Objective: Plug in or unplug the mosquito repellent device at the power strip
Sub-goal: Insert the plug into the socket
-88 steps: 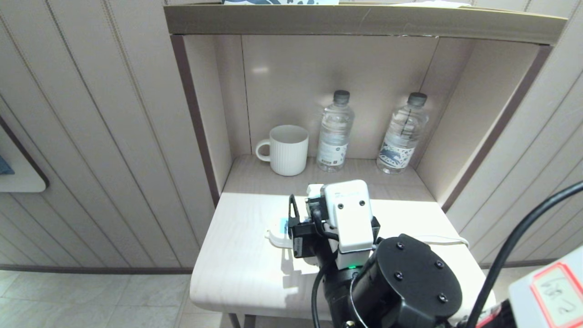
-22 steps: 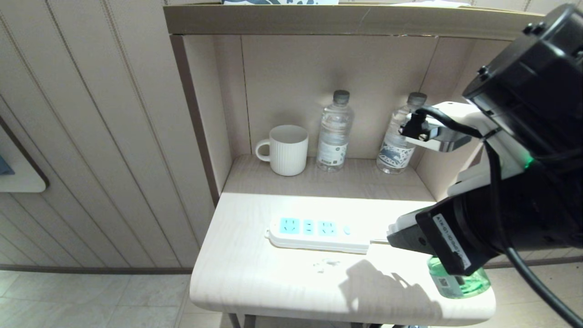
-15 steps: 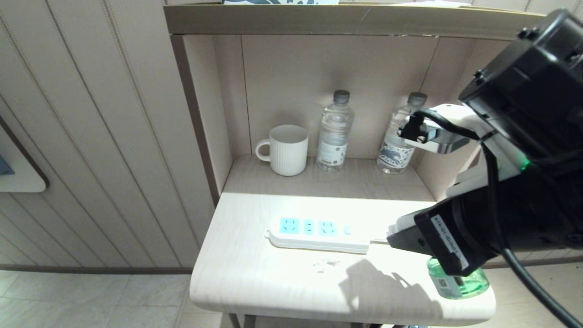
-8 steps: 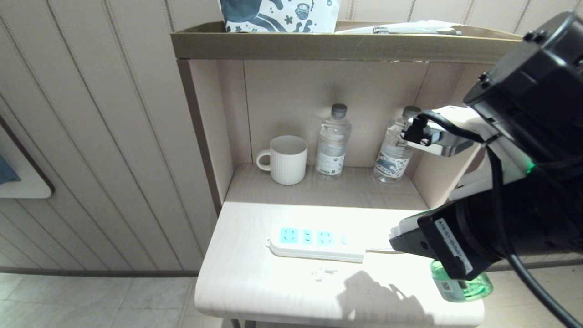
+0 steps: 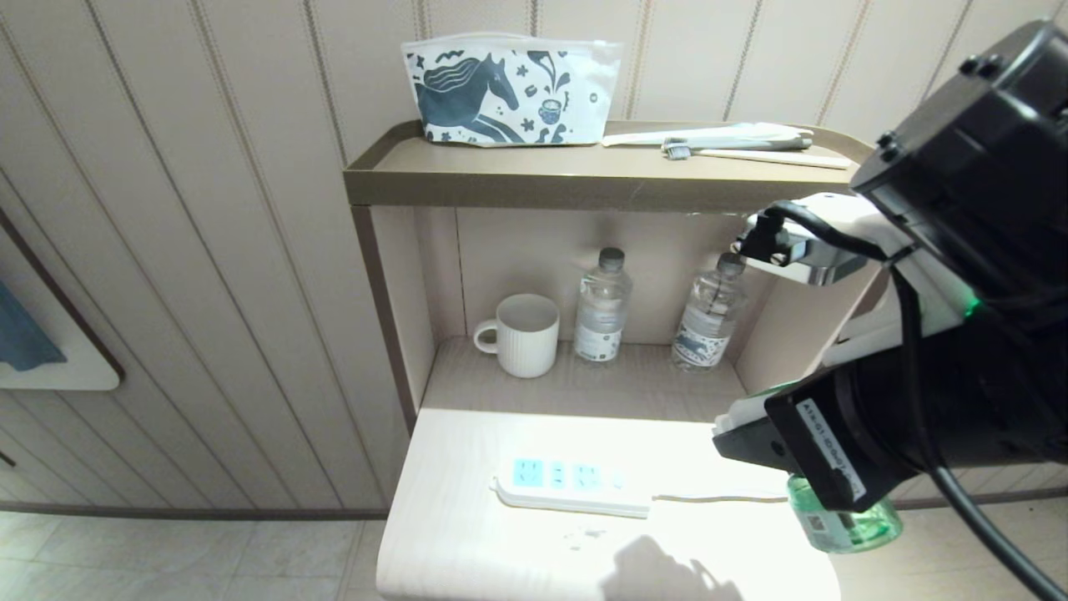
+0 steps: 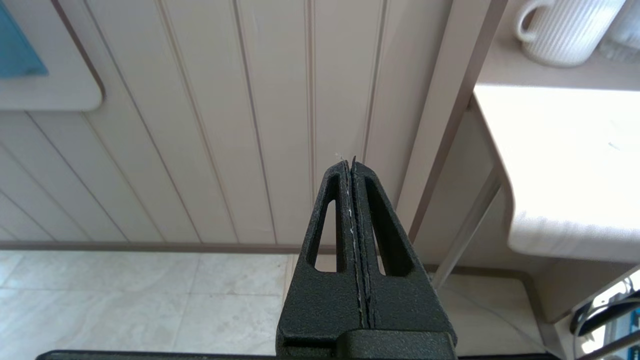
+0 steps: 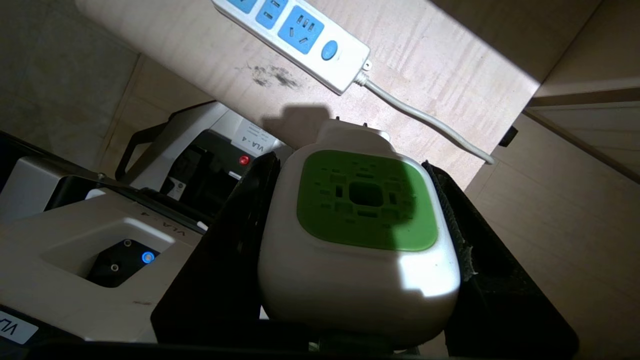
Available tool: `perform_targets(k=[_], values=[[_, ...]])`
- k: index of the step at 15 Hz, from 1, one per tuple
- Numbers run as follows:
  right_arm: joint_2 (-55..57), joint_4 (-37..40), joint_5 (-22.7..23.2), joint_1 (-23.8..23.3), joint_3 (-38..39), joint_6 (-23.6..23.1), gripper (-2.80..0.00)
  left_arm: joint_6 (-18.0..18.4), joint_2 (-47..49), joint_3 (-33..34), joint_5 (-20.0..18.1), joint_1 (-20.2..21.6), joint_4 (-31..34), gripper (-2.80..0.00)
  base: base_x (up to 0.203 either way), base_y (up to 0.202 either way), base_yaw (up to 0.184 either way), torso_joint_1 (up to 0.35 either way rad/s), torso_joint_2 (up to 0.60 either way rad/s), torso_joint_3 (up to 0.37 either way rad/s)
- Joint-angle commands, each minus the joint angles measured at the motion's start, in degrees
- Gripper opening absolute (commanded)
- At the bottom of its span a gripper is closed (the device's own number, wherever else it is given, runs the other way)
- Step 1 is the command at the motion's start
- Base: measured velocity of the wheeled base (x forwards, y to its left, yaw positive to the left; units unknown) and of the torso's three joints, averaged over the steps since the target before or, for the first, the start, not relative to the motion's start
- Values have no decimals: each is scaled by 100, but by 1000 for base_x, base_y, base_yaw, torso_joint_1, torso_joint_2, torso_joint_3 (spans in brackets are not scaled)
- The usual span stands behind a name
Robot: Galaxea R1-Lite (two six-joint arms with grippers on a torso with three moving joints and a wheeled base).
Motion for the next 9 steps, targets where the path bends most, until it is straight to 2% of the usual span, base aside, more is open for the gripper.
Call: perform_targets(k=[1,9], values=[[11,38,-10,31,5,13,-280,2,8,0,-1,1,0,-280,0,0,0,261,-544,-305],[108,21,8,31,85,23,-280,2,8,0,-1,1,1,-280,0,0,0,274,-585,-306]])
